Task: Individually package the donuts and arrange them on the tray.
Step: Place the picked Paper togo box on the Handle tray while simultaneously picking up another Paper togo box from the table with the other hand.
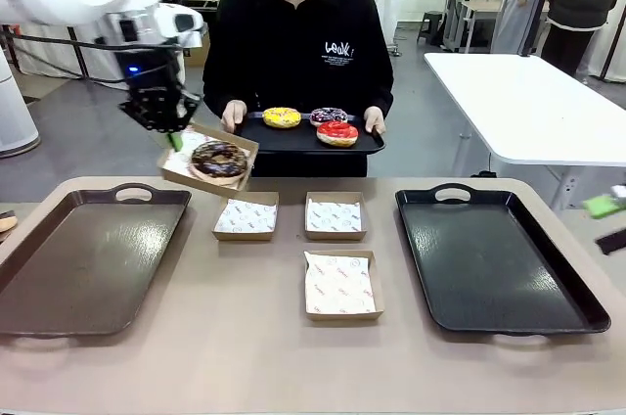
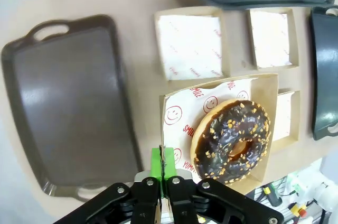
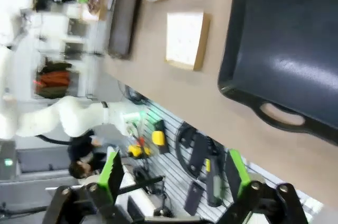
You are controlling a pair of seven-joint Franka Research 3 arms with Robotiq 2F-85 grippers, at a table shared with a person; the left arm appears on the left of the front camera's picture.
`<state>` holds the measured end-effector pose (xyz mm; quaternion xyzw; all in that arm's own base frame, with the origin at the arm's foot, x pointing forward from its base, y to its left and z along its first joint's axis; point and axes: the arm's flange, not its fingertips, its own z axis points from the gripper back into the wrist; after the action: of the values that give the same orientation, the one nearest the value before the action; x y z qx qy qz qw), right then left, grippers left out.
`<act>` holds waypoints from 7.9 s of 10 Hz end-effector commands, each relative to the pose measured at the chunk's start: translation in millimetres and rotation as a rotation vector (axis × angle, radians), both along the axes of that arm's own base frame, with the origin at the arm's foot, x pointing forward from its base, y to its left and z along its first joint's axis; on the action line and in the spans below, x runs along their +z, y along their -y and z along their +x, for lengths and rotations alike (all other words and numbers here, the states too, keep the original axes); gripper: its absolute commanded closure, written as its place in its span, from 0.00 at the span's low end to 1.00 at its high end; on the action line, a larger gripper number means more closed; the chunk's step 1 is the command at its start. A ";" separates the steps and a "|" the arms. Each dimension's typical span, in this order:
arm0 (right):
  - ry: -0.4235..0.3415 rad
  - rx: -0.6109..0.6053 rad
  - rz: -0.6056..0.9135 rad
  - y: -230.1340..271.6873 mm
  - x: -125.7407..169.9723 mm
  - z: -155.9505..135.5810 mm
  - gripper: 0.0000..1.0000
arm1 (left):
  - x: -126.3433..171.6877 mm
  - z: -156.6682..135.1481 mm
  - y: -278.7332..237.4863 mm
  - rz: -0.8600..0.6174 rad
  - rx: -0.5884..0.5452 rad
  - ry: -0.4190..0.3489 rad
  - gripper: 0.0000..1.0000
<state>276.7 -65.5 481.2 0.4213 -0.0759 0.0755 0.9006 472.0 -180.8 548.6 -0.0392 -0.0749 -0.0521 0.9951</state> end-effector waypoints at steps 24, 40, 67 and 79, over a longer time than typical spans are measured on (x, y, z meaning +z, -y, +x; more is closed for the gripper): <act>0.044 -0.217 -0.795 -306.5 -114.5 71.8 0.00 | -100.0 -58.7 -160.9 -0.014 0.106 0.011 0.99; 0.032 -0.068 -0.677 -335.6 -166.2 65.9 0.00 | -142.3 -86.9 -150.0 0.081 0.125 -0.040 0.99; 0.142 -0.074 -0.795 -337.9 -32.7 21.1 1.00 | -132.0 -121.0 -205.4 -0.467 0.136 -0.077 0.00; -0.101 -0.466 -0.767 -298.2 87.8 211.9 1.00 | -152.5 -171.5 -342.0 -1.279 0.239 -0.015 0.00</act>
<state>485.5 227.8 559.4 0.0375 -0.0923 -0.1104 0.9889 302.8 159.5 393.5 -0.6106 -0.0739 0.1162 0.7799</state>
